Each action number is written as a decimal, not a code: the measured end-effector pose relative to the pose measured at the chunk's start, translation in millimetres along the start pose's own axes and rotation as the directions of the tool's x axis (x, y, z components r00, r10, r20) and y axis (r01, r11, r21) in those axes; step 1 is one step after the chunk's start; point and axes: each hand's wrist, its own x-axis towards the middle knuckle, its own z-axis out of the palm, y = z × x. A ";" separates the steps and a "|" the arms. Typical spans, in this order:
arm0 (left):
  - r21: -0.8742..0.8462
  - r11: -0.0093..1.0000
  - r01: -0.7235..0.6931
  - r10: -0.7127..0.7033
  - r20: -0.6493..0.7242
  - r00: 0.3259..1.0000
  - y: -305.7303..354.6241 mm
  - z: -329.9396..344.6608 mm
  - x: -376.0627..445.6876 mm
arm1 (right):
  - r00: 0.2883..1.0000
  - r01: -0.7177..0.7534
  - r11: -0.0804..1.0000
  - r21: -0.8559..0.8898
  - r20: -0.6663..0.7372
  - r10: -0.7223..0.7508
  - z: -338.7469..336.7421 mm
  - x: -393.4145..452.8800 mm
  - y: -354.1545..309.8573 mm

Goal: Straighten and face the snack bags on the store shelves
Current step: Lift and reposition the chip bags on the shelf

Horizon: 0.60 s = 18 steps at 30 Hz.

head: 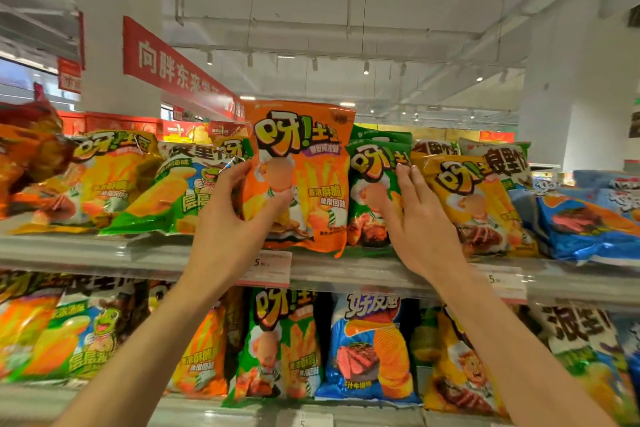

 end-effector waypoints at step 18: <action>-0.132 0.989 0.071 -0.080 -0.061 0.995 13.1 -20.0 -69.6 | 0.985 -0.143 0.778 0.612 0.167 0.050 -31.7 -68.1 -41.7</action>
